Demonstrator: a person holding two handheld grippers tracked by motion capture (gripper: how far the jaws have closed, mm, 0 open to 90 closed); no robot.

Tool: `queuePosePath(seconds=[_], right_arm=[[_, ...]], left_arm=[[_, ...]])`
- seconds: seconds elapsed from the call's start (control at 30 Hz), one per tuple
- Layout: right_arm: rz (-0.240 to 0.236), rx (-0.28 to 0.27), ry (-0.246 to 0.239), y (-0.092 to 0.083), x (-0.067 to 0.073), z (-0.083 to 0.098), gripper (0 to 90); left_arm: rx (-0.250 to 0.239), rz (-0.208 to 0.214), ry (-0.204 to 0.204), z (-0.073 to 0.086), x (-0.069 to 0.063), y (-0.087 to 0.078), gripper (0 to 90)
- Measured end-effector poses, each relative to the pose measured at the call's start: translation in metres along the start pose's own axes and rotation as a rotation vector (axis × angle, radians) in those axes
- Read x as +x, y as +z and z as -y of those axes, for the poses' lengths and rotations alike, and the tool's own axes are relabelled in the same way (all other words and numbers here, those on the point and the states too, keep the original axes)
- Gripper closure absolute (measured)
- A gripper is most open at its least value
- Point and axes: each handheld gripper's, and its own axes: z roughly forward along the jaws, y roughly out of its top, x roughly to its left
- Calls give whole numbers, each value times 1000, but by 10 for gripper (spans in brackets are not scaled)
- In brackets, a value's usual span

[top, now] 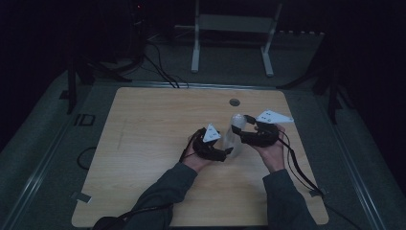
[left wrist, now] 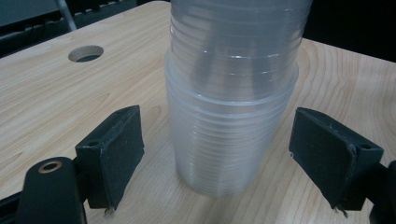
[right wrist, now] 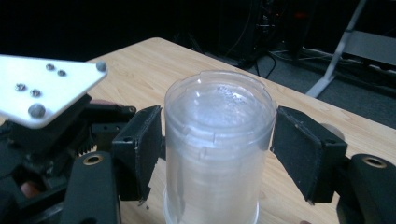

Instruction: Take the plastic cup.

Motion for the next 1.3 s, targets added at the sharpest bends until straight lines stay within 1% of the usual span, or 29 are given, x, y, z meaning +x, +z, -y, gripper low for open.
queuePosePath(seconds=[0.1, 0.17, 0.33, 0.4, 0.47, 0.57, 0.73, 0.87, 1.0, 1.17, 1.3], right_arm=[[-2, 6, 6, 5, -3, 1, 315], [1, 2, -2, 6, -3, 1, 321], [-3, 6, -19, 9, -1, -1, 349], [-3, 5, -32, 9, 1, -4, 382], [1, 7, -32, 9, 2, -5, 388], [2, 7, -29, 9, 2, -5, 392], [2, 0, -18, 9, 2, -5, 395], [-4, -3, -8, 9, 3, -4, 396], [-8, -6, -10, 8, 3, -5, 396], [-10, -4, -5, 8, 3, -5, 396], [-13, -15, -2, 5, 2, -8, 399]], left_arm=[[2, 1, -3, 0, -1, 3, 176], [-1, -1, -10, -1, -1, 6, 169], [-8, 2, -16, -2, -2, 12, 152], [-19, 0, -20, -3, -3, 14, 149], [-27, -7, -25, -5, -4, 15, 147], [-41, -6, -36, -7, -3, 17, 146], [-52, -12, -51, -10, -5, 23, 142], [-43, 0, -46, -10, -5, 27, 155], [-42, 1, -48, -10, -7, 28, 200], [-39, 0, -44, -10, -7, 28, 204], [-39, 1, -40, -10, -6, 28, 204]])
